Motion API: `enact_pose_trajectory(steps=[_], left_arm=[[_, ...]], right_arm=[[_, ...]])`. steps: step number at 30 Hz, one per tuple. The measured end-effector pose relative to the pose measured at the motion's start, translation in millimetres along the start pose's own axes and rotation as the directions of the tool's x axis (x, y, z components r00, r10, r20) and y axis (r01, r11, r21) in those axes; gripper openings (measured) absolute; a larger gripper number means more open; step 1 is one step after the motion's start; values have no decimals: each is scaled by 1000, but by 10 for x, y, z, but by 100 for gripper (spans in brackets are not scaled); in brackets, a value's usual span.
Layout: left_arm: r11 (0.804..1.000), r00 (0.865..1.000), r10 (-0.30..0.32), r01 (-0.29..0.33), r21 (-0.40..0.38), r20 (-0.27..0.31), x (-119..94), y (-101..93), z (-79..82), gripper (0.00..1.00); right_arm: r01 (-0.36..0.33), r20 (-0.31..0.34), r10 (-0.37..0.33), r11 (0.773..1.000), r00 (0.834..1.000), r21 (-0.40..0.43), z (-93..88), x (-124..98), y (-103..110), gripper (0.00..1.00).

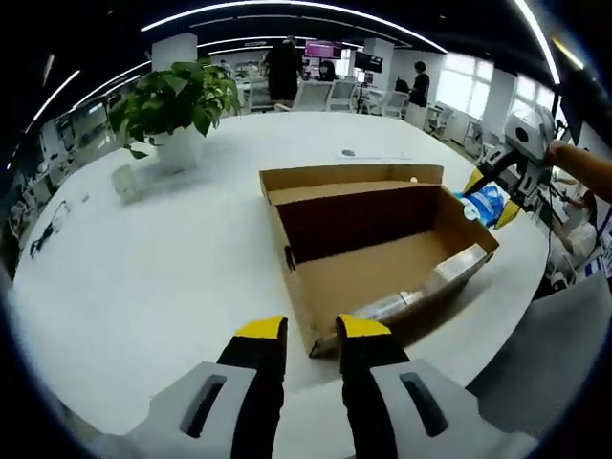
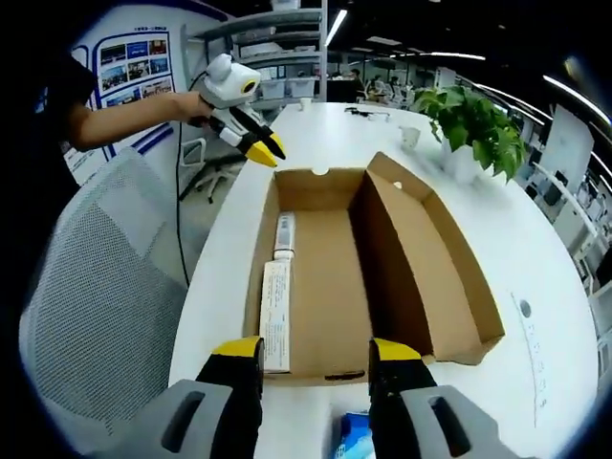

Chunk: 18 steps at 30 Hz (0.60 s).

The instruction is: Operate the shoe box by opening the lid, removing the specified soft item, and placing it in the target area until the item is outside and the box remains undamaged.

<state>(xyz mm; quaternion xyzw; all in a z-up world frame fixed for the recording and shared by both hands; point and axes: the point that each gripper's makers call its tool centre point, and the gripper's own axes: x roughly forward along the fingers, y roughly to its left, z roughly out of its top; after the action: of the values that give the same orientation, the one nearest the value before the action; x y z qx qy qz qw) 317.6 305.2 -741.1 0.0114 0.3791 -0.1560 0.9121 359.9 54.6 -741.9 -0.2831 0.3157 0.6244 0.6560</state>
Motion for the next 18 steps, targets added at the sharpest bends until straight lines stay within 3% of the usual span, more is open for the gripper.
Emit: enact_pose_trajectory(steps=[10,18], left_arm=[[997,1000,23,-22,-73,7,128,-39,-109,5],[995,999,36,-35,-89,10,116,-21,-108,4]], right_arm=[[-57,-49,57,998,997,6,-61,310,56,41],[-102,-95,103,995,990,11,-106,515,122,41]])
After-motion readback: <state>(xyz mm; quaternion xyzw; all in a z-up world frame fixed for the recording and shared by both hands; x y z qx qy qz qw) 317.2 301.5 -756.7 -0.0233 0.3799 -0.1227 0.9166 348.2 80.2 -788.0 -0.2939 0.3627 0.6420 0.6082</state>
